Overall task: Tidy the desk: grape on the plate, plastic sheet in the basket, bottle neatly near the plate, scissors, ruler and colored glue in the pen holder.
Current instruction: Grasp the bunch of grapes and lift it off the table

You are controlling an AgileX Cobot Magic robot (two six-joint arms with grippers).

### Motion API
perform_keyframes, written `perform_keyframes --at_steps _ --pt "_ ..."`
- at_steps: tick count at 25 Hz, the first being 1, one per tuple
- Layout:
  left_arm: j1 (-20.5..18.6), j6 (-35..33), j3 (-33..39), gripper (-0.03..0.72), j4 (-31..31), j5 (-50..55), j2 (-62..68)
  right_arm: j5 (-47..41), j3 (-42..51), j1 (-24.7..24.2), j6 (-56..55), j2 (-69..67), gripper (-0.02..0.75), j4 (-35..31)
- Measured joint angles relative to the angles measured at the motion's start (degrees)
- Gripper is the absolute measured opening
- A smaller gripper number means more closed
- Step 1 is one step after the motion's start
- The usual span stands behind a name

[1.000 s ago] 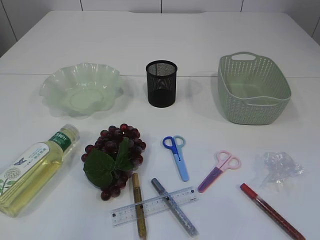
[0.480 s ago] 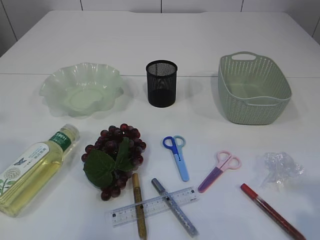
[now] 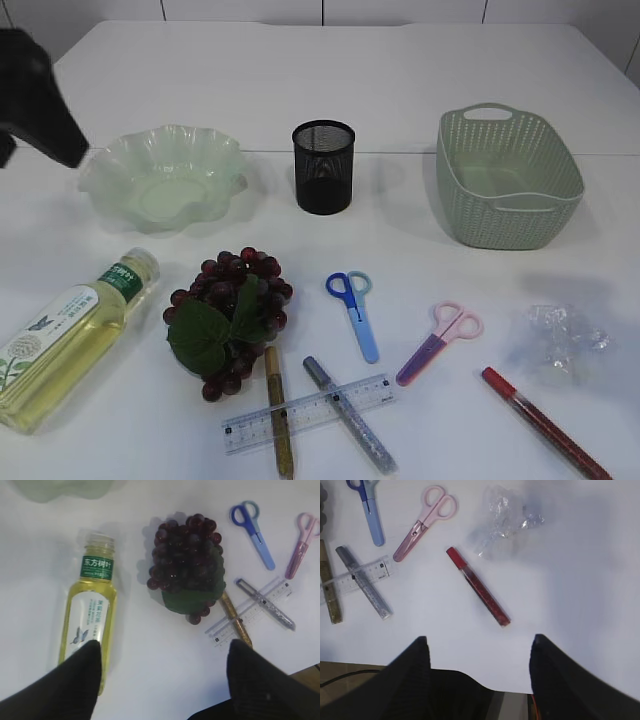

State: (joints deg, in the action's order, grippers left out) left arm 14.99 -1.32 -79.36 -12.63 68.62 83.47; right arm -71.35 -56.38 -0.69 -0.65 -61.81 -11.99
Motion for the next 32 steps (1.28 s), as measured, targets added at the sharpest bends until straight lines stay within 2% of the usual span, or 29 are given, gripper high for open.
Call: perform_keyframes --at_steps 2,5,10,14,21,32 --pt "3.1 2.5 0.0 0.574 1.7 -1.9 3.4 0.1 -0.1 0.0 0.0 -1.6 0.489 -0.1" --pt "5.8 6.4 0.0 0.587 3.2 -4.7 8.7 0.1 -0.1 0.0 0.1 -2.9 0.489 -0.1" --pt "8.0 7.8 -0.6 0.594 3.6 -7.8 17.8 0.1 -0.1 0.0 0.7 -3.0 0.489 -0.3" --pt "9.5 8.1 -5.0 0.594 4.0 -8.3 23.4 0.1 -0.1 0.0 0.7 -3.0 0.489 -0.5" --pt "10.5 8.2 -12.1 0.603 4.9 -6.2 31.4 0.1 -0.1 0.0 0.7 -3.0 0.489 -0.7" --pt "10.5 8.2 -15.0 0.603 5.4 -5.2 38.3 0.1 -0.1 0.0 0.7 -3.0 0.489 -0.8"
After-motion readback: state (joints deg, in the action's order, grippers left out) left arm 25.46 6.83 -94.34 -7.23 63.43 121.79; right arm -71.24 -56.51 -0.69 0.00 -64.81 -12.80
